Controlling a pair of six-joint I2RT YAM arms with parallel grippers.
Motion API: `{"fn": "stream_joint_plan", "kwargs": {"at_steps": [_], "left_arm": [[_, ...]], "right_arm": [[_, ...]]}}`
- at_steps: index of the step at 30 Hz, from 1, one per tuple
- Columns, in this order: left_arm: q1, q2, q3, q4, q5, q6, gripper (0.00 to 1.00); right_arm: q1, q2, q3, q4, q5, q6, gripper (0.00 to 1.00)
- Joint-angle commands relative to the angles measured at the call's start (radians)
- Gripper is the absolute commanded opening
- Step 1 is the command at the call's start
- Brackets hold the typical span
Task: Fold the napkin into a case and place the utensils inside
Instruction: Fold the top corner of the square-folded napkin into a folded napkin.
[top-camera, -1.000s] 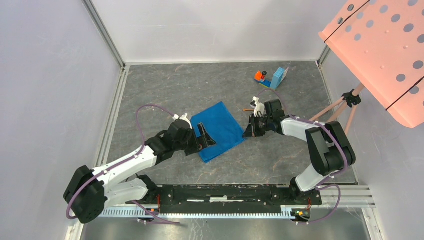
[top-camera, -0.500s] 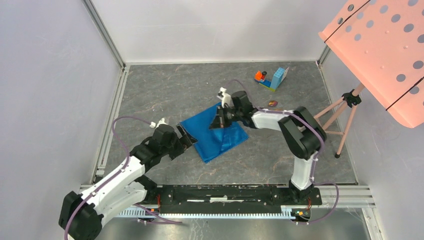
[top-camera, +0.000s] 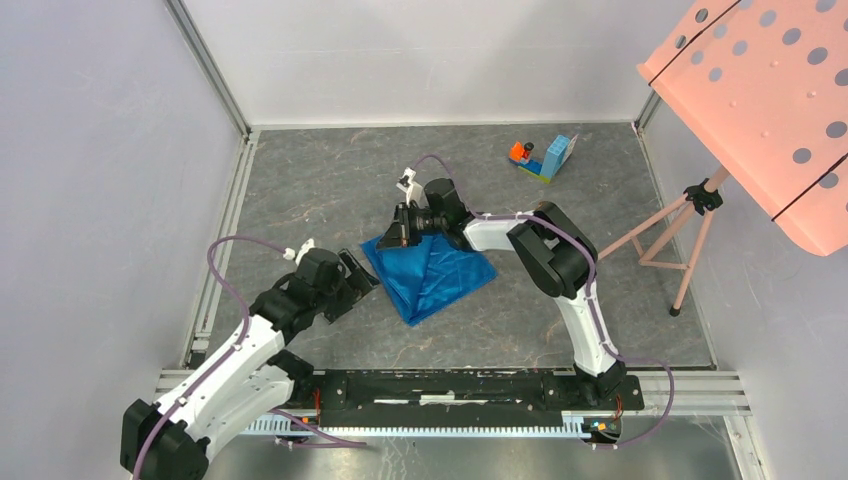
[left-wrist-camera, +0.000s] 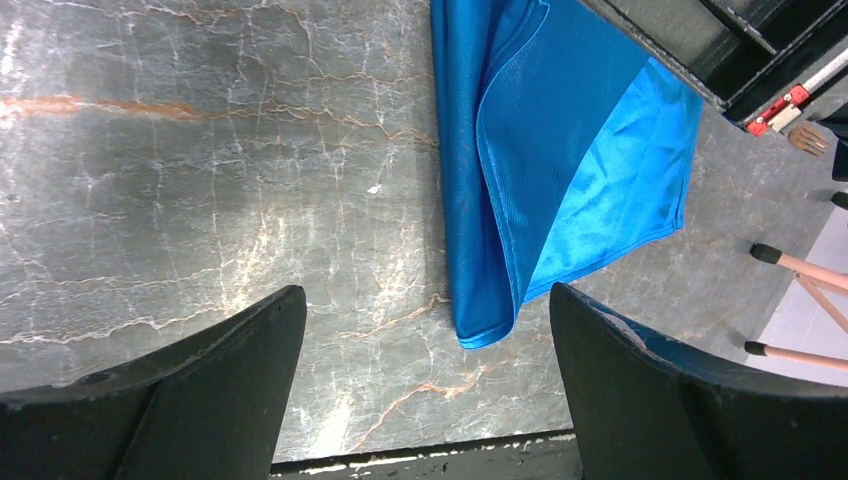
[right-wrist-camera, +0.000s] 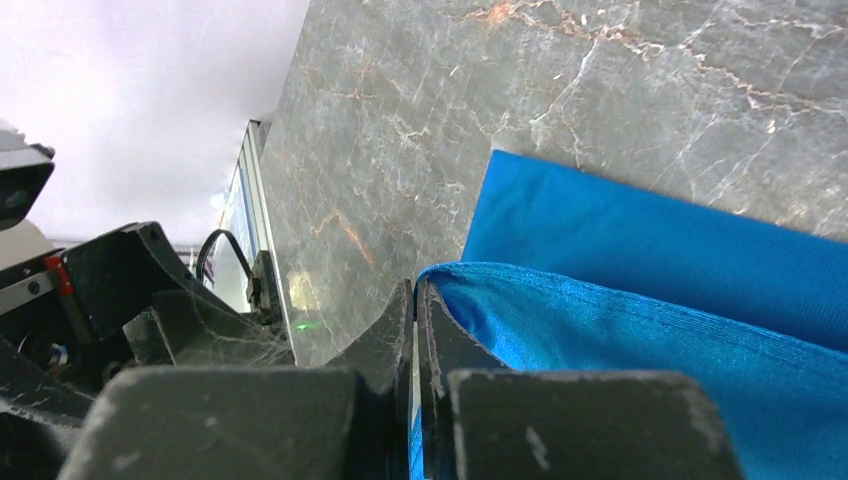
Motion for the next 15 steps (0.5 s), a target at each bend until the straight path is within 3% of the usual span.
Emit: {"fn": "stream_joint_plan", "kwargs": {"at_steps": [1, 15], "left_arm": [[0.006, -0.021, 0.048, -0.03, -0.043, 0.021, 0.97], [0.01, -0.077, 0.078, -0.093, -0.089, 0.042, 0.98]], "right_arm": [[0.004, 0.044, 0.069, 0.064, 0.003, 0.025, 0.0], [0.012, 0.12, 0.144, 0.016, 0.011, 0.011, 0.05]]}}
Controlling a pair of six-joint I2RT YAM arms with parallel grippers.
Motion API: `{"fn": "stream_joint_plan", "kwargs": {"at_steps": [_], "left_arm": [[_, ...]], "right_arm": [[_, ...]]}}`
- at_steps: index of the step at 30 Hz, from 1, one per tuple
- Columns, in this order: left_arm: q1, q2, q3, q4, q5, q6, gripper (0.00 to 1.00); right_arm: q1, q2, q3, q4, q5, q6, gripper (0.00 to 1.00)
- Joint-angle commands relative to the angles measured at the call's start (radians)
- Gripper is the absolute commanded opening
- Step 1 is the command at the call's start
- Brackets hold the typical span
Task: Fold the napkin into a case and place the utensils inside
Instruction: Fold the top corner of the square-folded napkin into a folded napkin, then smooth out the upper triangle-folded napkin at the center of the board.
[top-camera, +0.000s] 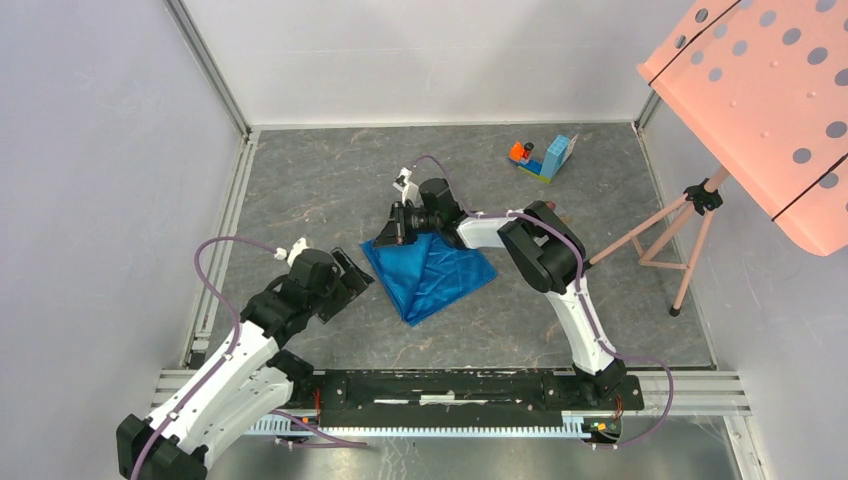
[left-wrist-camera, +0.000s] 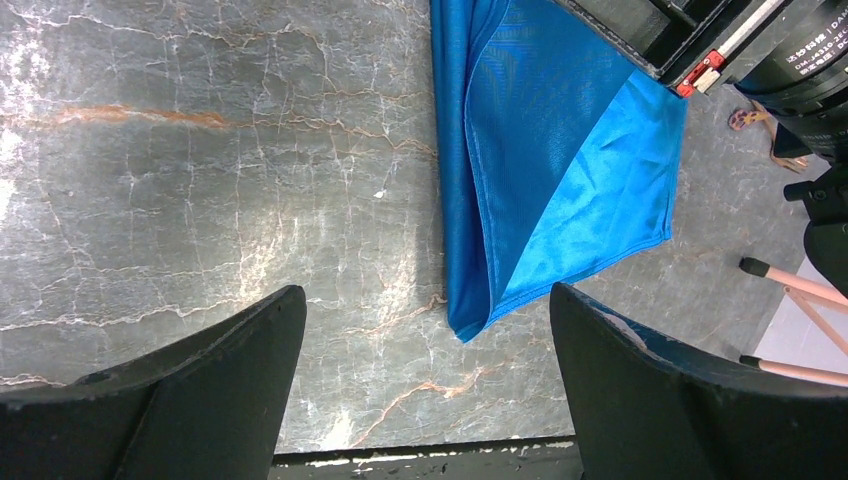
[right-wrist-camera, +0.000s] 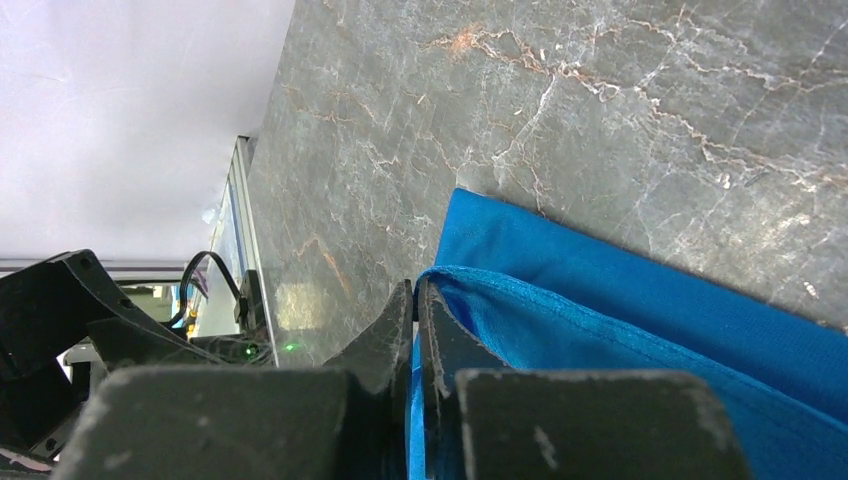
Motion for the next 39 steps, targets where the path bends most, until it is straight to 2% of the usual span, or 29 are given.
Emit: {"fn": "stream_joint_plan", "kwargs": {"at_steps": [1, 6, 12, 17, 19, 21, 23, 26, 28, 30, 32, 36, 39], "left_arm": [[0.008, -0.012, 0.045, -0.015, -0.037, 0.041, 0.98], [0.008, -0.013, 0.049, -0.013, -0.031, 0.043, 0.98], [0.01, 0.002, 0.052, 0.024, -0.011, 0.054, 0.98], [0.056, 0.068, 0.071, 0.107, 0.058, 0.075, 0.98], [0.098, 0.114, 0.081, 0.177, 0.119, 0.085, 0.97], [0.137, 0.19, 0.09, 0.276, 0.199, 0.089, 0.95], [0.172, 0.288, 0.112, 0.348, 0.261, 0.09, 0.87], [0.193, 0.453, 0.157, 0.476, 0.327, 0.093, 0.73], [0.2, 0.577, 0.208, 0.517, 0.357, 0.114, 0.57], [0.201, 0.686, 0.265, 0.53, 0.372, 0.143, 0.43], [0.208, 0.76, 0.309, 0.541, 0.369, 0.167, 0.35], [0.212, 0.851, 0.381, 0.531, 0.34, 0.215, 0.29], [0.215, 0.924, 0.408, 0.509, 0.336, 0.235, 0.2]], "right_arm": [[0.01, 0.027, 0.059, 0.01, 0.003, -0.007, 0.06], [0.018, 0.047, 0.092, -0.022, 0.0, -0.018, 0.11], [0.019, 0.032, 0.139, -0.095, -0.019, -0.056, 0.37], [-0.006, -0.148, 0.085, -0.106, -0.07, -0.064, 0.49], [-0.042, -0.238, 0.011, -0.098, -0.076, -0.072, 0.55], [-0.093, -0.323, -0.102, -0.077, -0.09, -0.078, 0.57], [-0.143, -0.394, -0.228, -0.051, -0.104, -0.083, 0.55], [-0.167, -0.472, -0.404, 0.009, -0.111, -0.093, 0.46], [-0.15, -0.492, -0.468, 0.039, -0.134, -0.1, 0.4], [-0.126, -0.503, -0.518, 0.072, -0.145, -0.101, 0.39], [-0.1, -0.499, -0.535, 0.061, -0.15, -0.131, 0.41], [-0.052, -0.495, -0.584, 0.1, -0.156, -0.142, 0.55], [-0.023, -0.477, -0.592, 0.104, -0.164, -0.15, 0.57]]}}
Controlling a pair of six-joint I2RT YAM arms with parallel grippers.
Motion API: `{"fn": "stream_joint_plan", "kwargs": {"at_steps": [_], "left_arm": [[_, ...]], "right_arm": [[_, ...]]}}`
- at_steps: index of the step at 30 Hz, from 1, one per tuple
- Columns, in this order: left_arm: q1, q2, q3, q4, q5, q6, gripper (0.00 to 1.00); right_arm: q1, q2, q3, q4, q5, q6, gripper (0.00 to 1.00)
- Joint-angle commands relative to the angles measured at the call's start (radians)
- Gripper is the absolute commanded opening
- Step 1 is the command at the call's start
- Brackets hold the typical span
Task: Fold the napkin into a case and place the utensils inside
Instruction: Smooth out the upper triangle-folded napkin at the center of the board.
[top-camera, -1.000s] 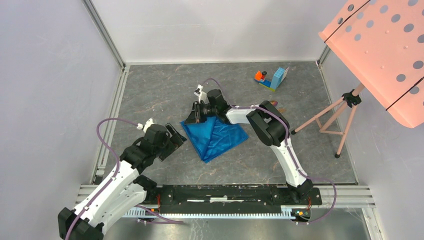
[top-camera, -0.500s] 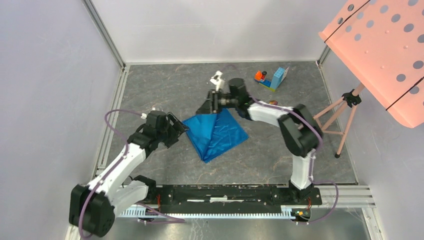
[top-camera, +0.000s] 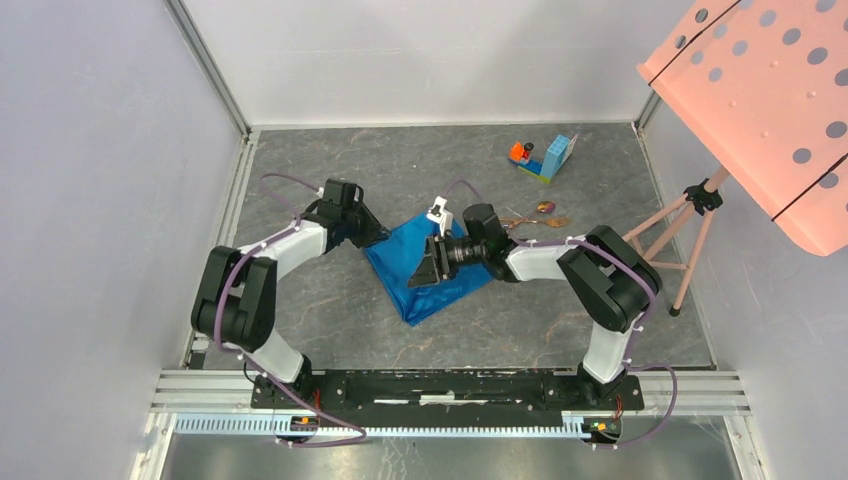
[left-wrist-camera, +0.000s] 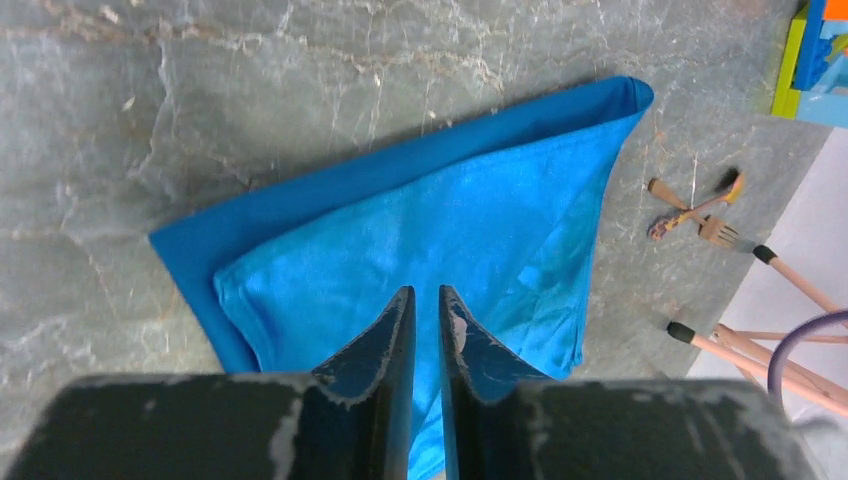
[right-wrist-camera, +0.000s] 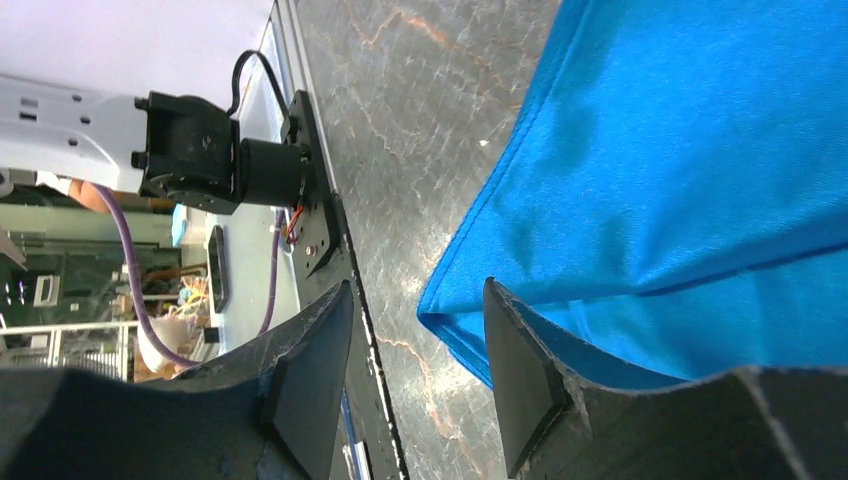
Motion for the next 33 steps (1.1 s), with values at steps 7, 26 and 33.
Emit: {"fn": "stream_joint_plan", "kwargs": {"at_steps": [7, 26, 33], "left_arm": [[0.025, 0.112, 0.015, 0.039, -0.044, 0.102, 0.1], [0.071, 0.138, -0.04, 0.045, -0.106, 0.131, 0.02], [0.07, 0.13, -0.051, 0.055, -0.089, 0.129, 0.02]], "right_arm": [[0.06, 0.04, 0.003, 0.086, -0.03, -0.037, 0.57], [0.125, 0.096, 0.075, -0.15, 0.005, -0.195, 0.55], [0.146, 0.019, 0.128, -0.177, 0.03, -0.18, 0.56]]}}
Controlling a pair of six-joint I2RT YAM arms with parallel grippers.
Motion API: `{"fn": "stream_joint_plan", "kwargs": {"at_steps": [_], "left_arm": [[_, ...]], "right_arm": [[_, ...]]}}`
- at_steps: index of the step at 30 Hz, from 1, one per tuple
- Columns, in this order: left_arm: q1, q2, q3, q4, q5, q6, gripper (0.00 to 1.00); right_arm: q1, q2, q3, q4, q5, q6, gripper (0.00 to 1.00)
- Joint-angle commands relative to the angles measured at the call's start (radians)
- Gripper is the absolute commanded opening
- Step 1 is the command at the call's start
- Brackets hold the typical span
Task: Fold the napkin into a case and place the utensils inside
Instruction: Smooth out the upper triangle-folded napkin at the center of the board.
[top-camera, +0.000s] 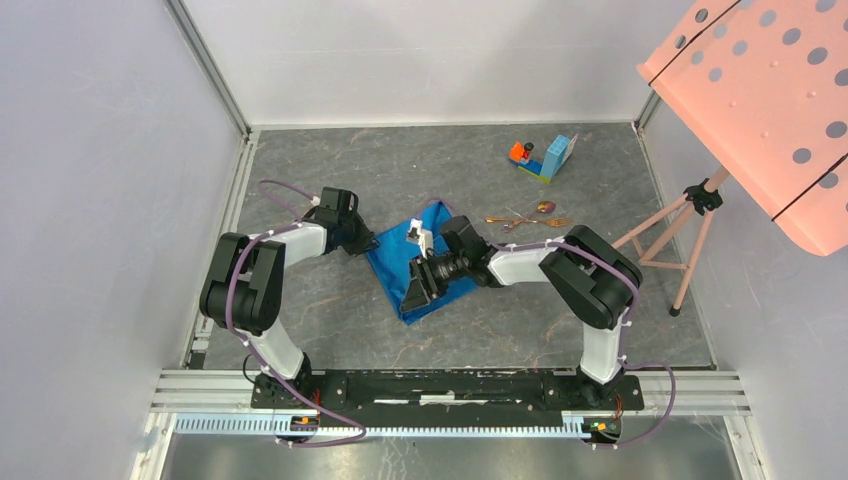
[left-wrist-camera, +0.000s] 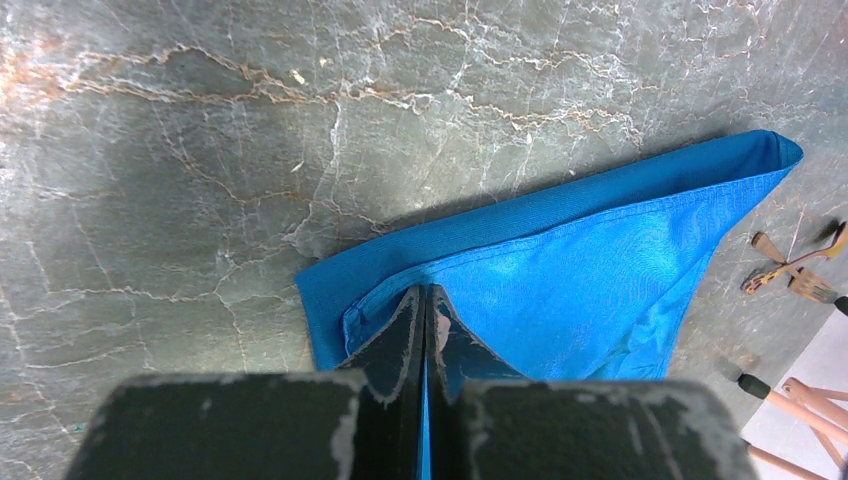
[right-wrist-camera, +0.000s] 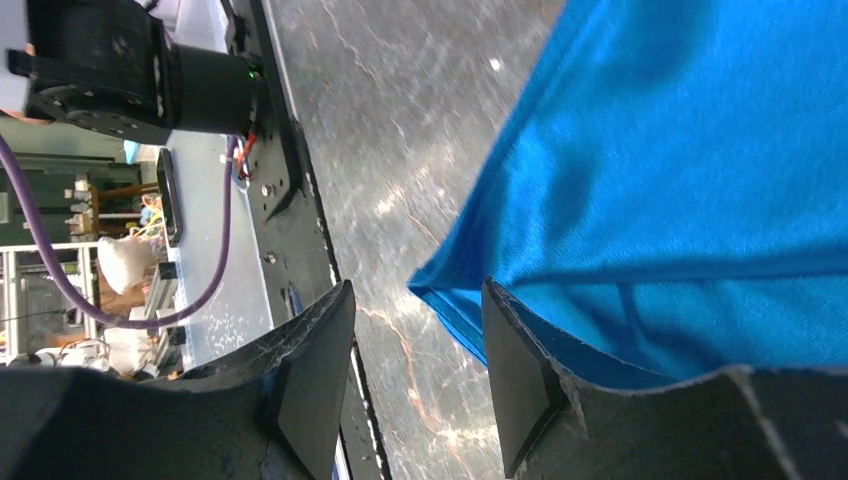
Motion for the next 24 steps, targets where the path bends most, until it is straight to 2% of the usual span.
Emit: {"fn": "stream_joint_plan", "kwargs": {"at_steps": [1, 10, 15, 21, 24], "left_arm": [[0.009, 0.002, -0.029, -0.008, -0.038, 0.055, 0.02], [0.01, 0.0, -0.029, -0.004, -0.035, 0.055, 0.02], [0.015, 0.008, -0.035, 0.004, -0.033, 0.057, 0.02], [0.019, 0.0, -0.046, 0.02, -0.017, 0.053, 0.02], [0.02, -0.009, -0.048, 0.02, -0.012, 0.054, 0.02]], "right_arm": [[0.025, -0.058, 0.075, -0.003, 0.018, -0.025, 0.56], [0.056, 0.042, 0.038, 0.143, 0.007, 0.075, 0.55], [0.06, 0.04, 0.005, 0.142, 0.009, 0.069, 0.55], [0.067, -0.047, 0.072, -0.04, 0.07, -0.045, 0.56], [0.108, -0.061, 0.153, -0.203, 0.173, -0.128, 0.56]]}}
